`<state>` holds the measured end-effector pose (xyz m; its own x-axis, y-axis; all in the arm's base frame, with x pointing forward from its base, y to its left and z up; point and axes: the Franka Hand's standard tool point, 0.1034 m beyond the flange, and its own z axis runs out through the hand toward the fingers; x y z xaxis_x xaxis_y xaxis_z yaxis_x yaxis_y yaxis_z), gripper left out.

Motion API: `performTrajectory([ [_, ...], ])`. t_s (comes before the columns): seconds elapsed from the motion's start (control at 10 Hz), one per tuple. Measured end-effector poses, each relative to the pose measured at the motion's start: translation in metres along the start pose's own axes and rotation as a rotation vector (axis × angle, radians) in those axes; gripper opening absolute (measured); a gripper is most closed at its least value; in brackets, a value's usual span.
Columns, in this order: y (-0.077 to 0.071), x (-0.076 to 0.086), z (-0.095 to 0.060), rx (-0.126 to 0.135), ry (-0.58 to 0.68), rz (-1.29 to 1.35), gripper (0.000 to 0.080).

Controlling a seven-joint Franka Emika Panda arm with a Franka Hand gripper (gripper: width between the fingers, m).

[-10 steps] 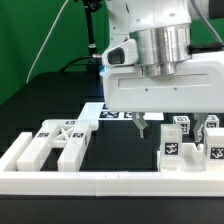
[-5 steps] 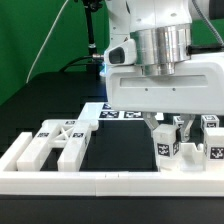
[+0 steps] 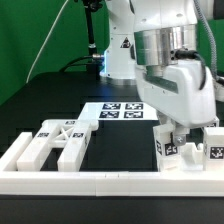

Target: Assemble chair

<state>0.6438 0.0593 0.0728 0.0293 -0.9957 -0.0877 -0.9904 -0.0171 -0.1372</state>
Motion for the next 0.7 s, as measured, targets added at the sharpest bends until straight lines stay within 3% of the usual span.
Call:
performTrajectory([
  [0.1,-0.0009,0.0007,0.0003,0.006,-0.022,0.161,0.0285],
  [0.3,-0.0009,0.0002,0.0004,0.007,-0.021,0.137,0.0285],
  [0.4,-0.0006,0.0002,0.0003,0.005,-0.016,0.052,0.0285],
  [0.5,-0.0009,0.0011,-0.0001,0.004,-0.004,-0.174,0.0350],
  [0.6,-0.0014,0.0034,-0.0006,0.008,-0.001,-0.358,0.0350],
  [0.7,-0.0007,0.0064,0.0000,0.014,0.005,-0.510,0.0553],
])
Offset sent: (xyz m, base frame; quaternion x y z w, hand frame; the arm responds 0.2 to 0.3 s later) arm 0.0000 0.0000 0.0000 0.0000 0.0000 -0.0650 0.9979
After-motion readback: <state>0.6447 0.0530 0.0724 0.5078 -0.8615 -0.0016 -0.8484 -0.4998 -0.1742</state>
